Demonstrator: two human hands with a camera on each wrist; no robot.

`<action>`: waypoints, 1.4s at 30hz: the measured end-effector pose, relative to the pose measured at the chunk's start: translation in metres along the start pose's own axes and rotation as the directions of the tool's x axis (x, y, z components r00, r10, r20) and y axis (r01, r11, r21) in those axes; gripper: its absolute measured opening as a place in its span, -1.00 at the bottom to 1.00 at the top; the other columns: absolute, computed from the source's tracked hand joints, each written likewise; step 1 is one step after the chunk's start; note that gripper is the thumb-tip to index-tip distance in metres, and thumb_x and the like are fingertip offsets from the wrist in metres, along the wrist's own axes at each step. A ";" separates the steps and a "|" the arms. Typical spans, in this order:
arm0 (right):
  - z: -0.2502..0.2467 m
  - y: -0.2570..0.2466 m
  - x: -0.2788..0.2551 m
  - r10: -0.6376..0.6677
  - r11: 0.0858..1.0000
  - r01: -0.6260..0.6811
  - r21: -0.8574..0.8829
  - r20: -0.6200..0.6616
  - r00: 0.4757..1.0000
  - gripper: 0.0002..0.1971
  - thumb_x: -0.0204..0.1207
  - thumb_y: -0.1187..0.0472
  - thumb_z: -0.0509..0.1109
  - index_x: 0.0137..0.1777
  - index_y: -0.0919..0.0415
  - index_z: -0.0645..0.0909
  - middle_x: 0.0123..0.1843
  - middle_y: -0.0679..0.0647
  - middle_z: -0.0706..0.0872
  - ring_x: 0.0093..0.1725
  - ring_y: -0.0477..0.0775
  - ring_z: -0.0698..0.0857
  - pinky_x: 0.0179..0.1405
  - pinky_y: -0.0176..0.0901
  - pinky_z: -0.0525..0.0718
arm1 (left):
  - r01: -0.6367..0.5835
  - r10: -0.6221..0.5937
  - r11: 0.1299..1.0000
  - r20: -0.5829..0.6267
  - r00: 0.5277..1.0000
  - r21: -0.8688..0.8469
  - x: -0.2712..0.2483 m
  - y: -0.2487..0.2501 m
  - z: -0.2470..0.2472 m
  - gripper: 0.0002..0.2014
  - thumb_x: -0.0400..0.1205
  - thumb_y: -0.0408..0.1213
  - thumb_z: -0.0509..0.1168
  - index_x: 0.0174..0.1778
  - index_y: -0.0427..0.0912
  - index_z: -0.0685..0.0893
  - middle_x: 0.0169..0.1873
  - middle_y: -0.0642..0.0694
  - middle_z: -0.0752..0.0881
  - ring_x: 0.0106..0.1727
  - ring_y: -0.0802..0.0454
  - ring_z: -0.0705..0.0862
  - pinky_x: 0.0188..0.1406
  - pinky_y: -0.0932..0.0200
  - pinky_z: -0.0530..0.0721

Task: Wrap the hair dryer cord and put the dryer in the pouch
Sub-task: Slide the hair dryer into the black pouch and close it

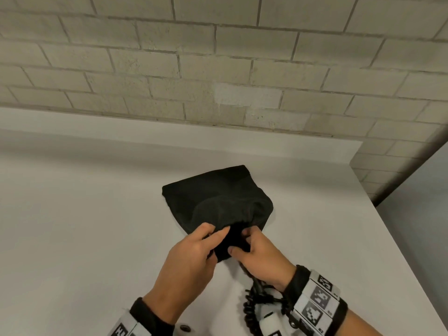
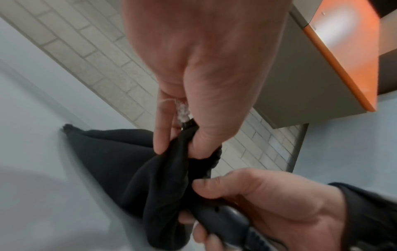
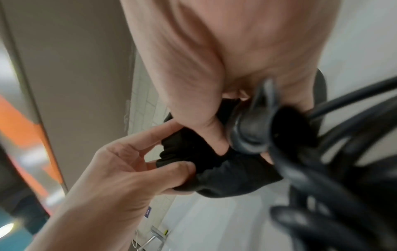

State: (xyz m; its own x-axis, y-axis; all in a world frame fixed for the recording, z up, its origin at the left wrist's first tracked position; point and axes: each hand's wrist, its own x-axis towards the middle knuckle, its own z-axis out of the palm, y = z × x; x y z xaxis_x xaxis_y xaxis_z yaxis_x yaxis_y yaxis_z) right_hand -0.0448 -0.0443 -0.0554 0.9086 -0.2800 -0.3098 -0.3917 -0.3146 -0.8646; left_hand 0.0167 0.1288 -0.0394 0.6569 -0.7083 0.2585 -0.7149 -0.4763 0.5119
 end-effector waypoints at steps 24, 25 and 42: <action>-0.007 0.034 -0.060 -0.296 0.914 0.339 -0.223 0.206 0.933 -0.29 0.66 0.24 0.35 0.60 -0.42 0.13 0.27 -0.24 0.47 0.27 -0.35 0.50 0.35 -0.48 0.42 | -0.037 0.047 0.990 0.071 0.996 -0.137 -0.015 -0.006 0.008 -0.33 0.58 -0.42 0.46 0.51 0.29 0.50 0.21 0.33 0.57 -0.04 0.30 0.65 -0.04 0.46 0.67; -0.006 0.031 -0.059 -0.333 0.913 0.359 -0.196 0.153 0.930 -0.30 0.65 0.25 0.35 0.61 -0.39 0.16 0.32 -0.25 0.48 0.32 -0.38 0.49 0.38 -0.49 0.40 | -0.057 0.067 0.990 0.070 0.995 -0.131 -0.016 -0.005 0.005 -0.33 0.58 -0.42 0.47 0.50 0.30 0.50 0.21 0.32 0.58 -0.04 0.31 0.65 -0.03 0.46 0.66; 0.020 -0.002 -0.020 -0.163 0.942 0.267 0.202 -0.418 0.894 -0.75 0.57 0.37 0.44 0.10 0.00 0.73 -0.02 -0.16 0.84 0.02 -0.15 0.78 0.06 -0.20 0.75 | -0.170 0.169 0.978 0.015 0.985 0.124 -0.026 0.009 -0.008 -0.18 0.13 -0.53 0.69 0.28 0.18 0.70 0.08 0.16 0.75 -0.21 0.11 0.74 -0.37 0.29 0.76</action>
State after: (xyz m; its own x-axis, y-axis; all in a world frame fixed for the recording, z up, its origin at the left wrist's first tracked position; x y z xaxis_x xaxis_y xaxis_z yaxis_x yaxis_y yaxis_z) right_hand -0.0593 -0.0201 -0.0554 0.8156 -0.5778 0.0295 -0.0977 -0.1878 -0.9773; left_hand -0.0047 0.1473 -0.0351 0.5226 -0.7864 0.3293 -0.8403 -0.4097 0.3551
